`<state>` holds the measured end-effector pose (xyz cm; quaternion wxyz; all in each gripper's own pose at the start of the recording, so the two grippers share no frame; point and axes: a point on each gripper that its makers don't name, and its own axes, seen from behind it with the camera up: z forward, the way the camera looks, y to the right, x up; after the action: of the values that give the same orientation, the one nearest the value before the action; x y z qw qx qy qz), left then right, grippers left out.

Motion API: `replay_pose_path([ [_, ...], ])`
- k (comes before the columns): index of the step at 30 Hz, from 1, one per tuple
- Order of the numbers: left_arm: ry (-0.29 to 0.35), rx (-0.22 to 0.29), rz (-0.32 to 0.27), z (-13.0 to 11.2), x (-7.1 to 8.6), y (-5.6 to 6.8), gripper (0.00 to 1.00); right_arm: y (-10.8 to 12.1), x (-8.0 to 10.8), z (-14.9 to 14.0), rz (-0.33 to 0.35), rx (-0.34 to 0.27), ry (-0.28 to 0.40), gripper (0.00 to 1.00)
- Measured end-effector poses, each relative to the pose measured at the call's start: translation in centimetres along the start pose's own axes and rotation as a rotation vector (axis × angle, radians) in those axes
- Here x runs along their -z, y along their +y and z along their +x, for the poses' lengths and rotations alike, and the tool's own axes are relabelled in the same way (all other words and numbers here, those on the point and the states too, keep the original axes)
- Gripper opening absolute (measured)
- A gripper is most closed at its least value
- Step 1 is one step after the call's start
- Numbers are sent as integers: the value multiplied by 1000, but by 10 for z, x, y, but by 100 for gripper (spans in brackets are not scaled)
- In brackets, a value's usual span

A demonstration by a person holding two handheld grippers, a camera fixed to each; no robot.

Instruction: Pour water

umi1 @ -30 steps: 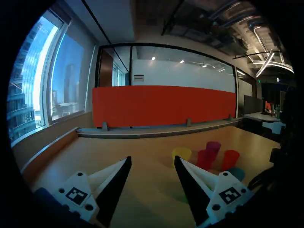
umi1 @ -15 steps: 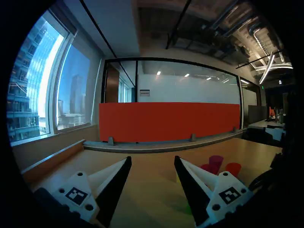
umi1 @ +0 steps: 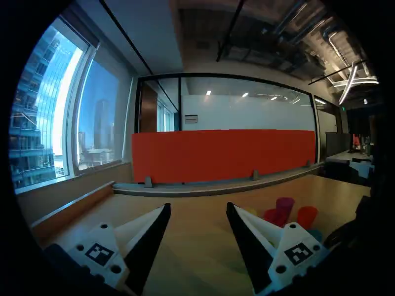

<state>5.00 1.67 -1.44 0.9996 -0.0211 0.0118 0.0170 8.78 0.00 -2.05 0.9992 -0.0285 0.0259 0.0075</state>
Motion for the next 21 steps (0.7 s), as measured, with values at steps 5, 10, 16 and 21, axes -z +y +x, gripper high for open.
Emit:
replay_pose_path([
  [5, -8, 1, 3, -8, -1, 0, 83, 3, 2, -2, -6, -2, -9, 99],
  [10, 2, -7, 29, -13, 1, -5, 83, 3, 4, 5, -6, -18, 3, 99],
  [16, 5, -9, 50, -24, 2, -6, 83, -3, 6, 10, 10, -24, 10, 99],
  [21, 8, -14, 55, -37, 2, -3, 83, -8, 6, 6, 17, -23, -6, 99],
])
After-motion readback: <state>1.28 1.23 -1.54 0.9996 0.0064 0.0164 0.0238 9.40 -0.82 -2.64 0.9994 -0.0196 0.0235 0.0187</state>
